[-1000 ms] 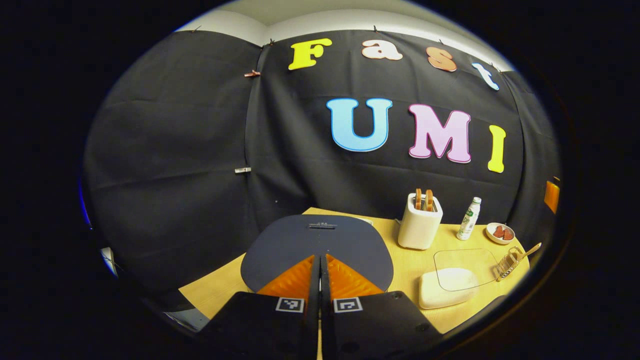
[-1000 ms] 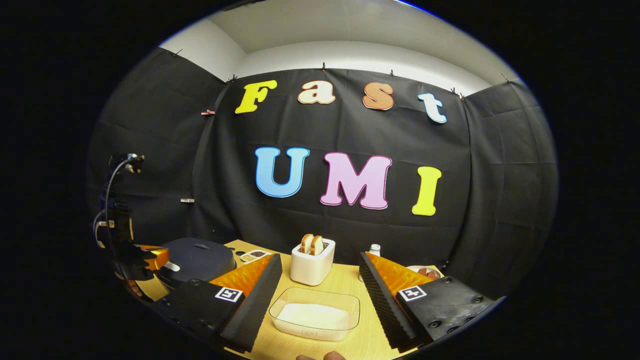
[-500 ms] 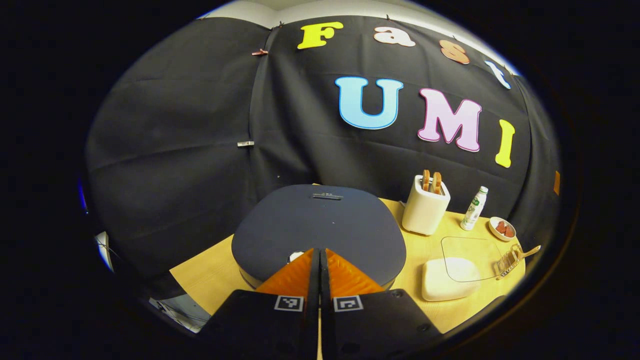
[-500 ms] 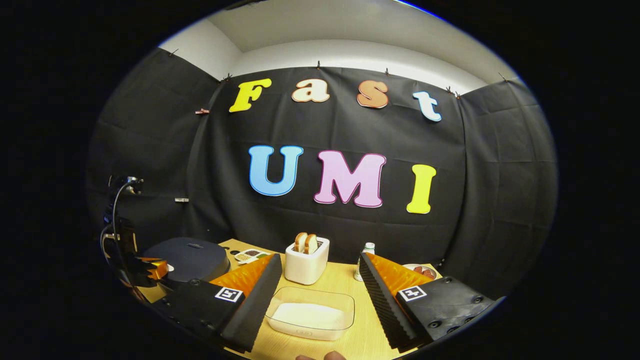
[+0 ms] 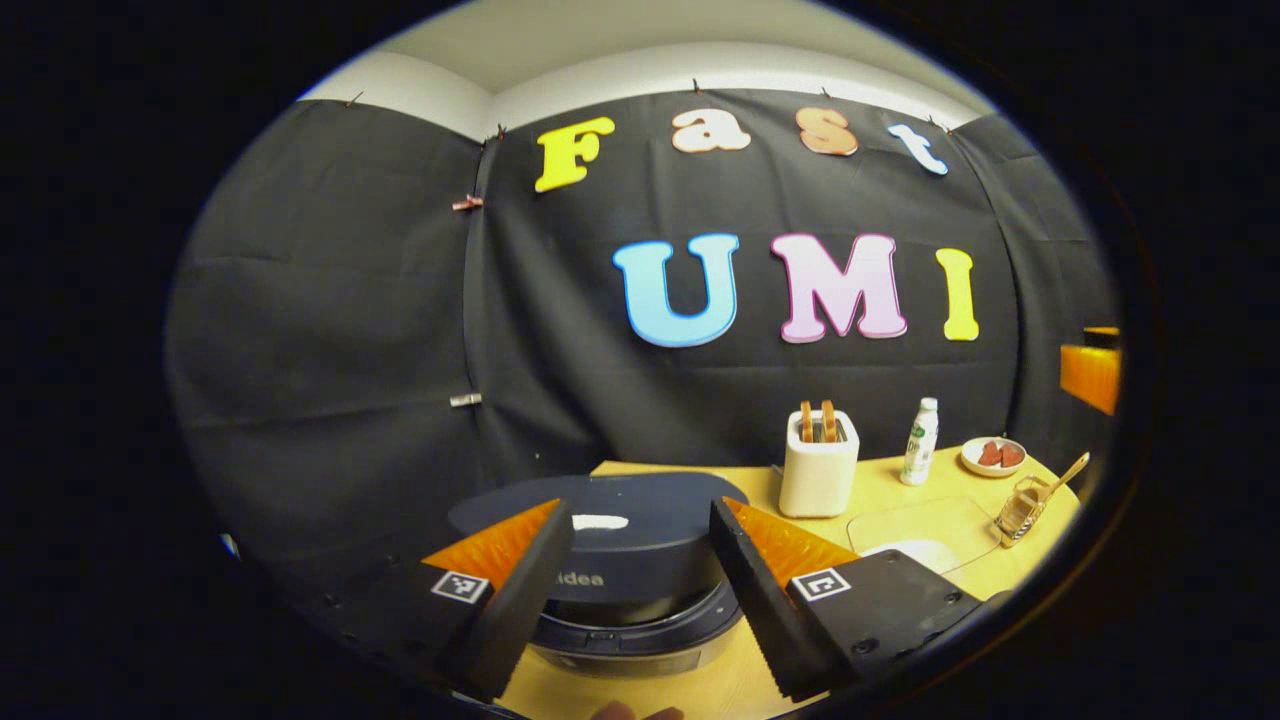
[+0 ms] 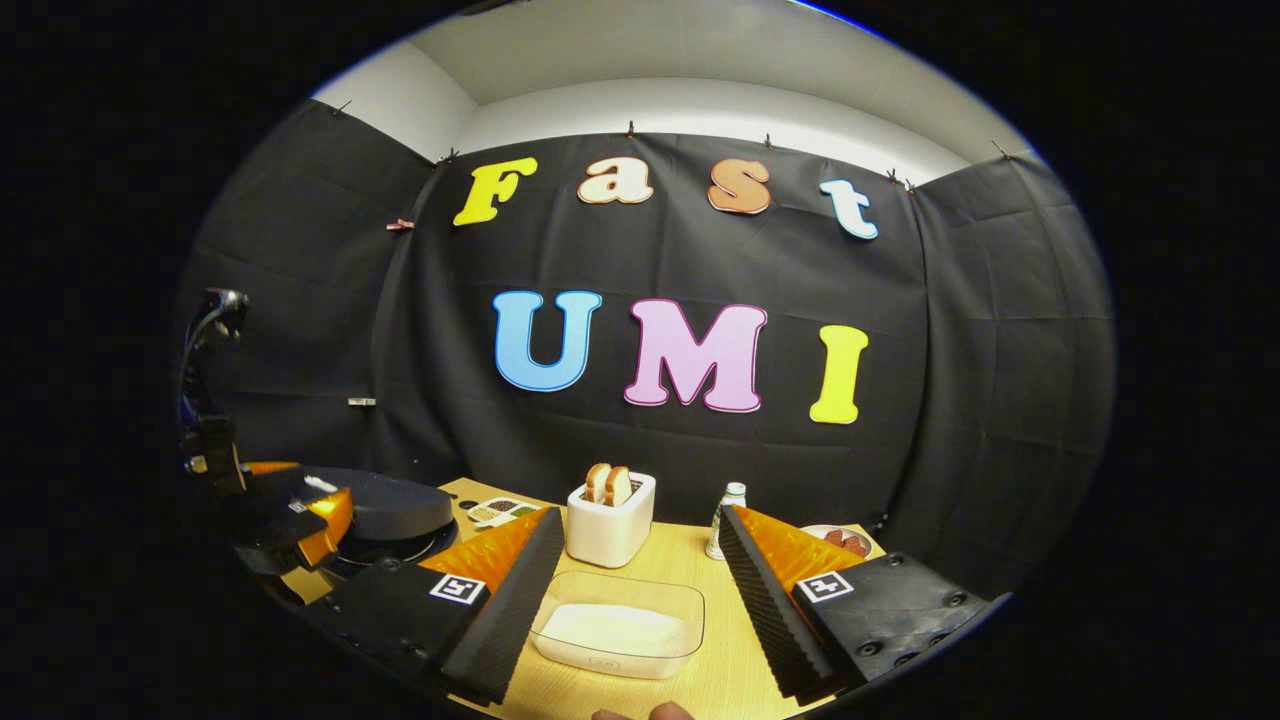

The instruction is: Close the left gripper, press the button to open the rice cooker; take a wooden spoon from the chopstick holder with the right hand, scoop a spoonful of rice and pour it into the rice cooker, then put the wooden spoon back into the chopstick holder.

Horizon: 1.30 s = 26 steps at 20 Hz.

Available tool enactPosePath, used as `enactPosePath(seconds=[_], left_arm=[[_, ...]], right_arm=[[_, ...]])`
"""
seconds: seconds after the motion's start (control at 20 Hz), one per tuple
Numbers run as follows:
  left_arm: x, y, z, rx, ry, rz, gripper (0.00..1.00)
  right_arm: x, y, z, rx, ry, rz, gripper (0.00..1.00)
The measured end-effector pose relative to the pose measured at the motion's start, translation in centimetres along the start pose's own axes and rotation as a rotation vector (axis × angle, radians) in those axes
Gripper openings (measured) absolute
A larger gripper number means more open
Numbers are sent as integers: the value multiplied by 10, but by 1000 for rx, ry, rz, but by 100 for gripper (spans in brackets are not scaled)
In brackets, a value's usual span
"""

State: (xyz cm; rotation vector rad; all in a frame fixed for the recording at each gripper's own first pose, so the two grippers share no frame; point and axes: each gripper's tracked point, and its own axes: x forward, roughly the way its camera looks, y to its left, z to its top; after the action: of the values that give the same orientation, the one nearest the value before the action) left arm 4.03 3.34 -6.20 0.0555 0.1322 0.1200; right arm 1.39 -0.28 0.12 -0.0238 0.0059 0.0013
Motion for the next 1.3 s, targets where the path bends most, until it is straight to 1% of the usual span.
enactPosePath(seconds=[0.05, 0.1, 0.15, 0.25, 0.45, 0.55, 0.65, 0.8, 0.9, 0.95, 1.05, 1.25, 1.3], left_arm=[[-2, -1, 5, 0, -17, 1, 97], [-3, -1, 7, -5, -9, -1, 99], [-6, 0, 3, -12, 2, 6, 97], [-5, 11, 8, -7, -20, 35, 97], [-13, 15, 19, -1, -41, 57, 97], [-21, 20, 33, -1, -78, 92, 96], [-28, 11, 47, 1, -106, 92, 96], [-38, -3, 60, -5, -108, 85, 96], [-46, -9, 69, -20, -110, 91, 96], [-48, -13, 70, -28, -104, 99, 96], [-54, -20, 72, -39, -85, 114, 96], [-70, -35, 76, -62, -63, 154, 97], [-74, -39, 77, -57, -61, 160, 97]], right_arm=[[-1, -4, -1, 5, 2, -6, 97], [-2, -8, -2, 12, 4, -12, 97], [-2, -12, -2, 17, 6, -18, 97], [-4, -18, -3, 23, 8, -23, 96], [-7, -35, -10, 29, 16, -38, 96], [-7, -51, -20, 37, 34, -64, 97], [-6, -72, -30, 40, 45, -97, 96], [-7, -110, -63, 65, 94, -143, 96], [-9, -137, -89, 118, 133, -170, 97], [-9, -148, -98, 161, 144, -174, 97], [-5, -179, -122, 217, 169, -212, 97], [8, -237, -179, 276, 267, -292, 97], [10, -247, -190, 308, 291, -300, 97]])
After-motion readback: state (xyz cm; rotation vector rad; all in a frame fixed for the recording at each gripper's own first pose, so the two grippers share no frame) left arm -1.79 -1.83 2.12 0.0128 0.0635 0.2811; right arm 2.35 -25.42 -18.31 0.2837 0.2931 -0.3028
